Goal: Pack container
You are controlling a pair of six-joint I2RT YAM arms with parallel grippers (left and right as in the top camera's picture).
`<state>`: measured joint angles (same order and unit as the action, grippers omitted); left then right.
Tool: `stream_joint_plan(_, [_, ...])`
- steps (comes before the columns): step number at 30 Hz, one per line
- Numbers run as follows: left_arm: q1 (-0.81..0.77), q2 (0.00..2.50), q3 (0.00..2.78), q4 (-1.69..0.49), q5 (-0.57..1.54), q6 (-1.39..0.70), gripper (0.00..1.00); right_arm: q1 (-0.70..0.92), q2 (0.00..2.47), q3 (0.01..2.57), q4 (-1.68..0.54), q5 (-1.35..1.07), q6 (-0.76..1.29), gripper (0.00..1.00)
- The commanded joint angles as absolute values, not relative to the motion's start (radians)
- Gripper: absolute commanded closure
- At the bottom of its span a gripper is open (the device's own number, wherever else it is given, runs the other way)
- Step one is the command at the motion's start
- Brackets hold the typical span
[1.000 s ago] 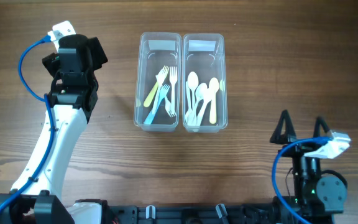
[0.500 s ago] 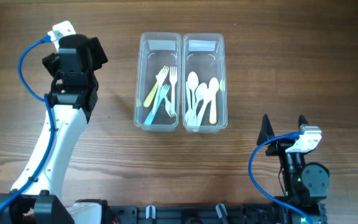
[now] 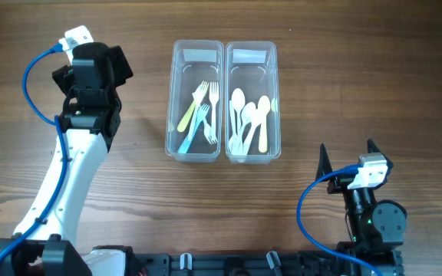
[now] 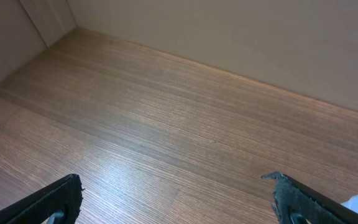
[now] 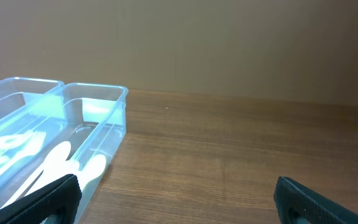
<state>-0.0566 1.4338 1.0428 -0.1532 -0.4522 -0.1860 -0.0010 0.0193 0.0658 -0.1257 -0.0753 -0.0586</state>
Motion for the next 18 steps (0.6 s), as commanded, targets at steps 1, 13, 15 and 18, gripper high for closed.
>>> stream_joint_plan(1, [-0.052,1.419,1.046,-0.151,-0.465,-0.188,0.0,-0.004,0.005,0.058,-0.118,-0.091,-0.076,0.0])
stream_joint_plan(13, [-0.052,1.419,1.045,-0.155,-0.465,-0.188,0.0,-0.004,0.005,0.058,-0.118,-0.091,-0.076,0.0])
stream_joint_plan(15, [-0.053,1.375,1.045,-0.17,-0.465,-0.188,0.0,-0.004,0.005,0.058,-0.118,-0.091,-0.076,0.0])
stream_joint_plan(18, [-0.055,1.203,1.045,-0.306,-0.465,-0.188,0.0,-0.004,0.005,0.058,-0.118,-0.091,-0.076,0.0])
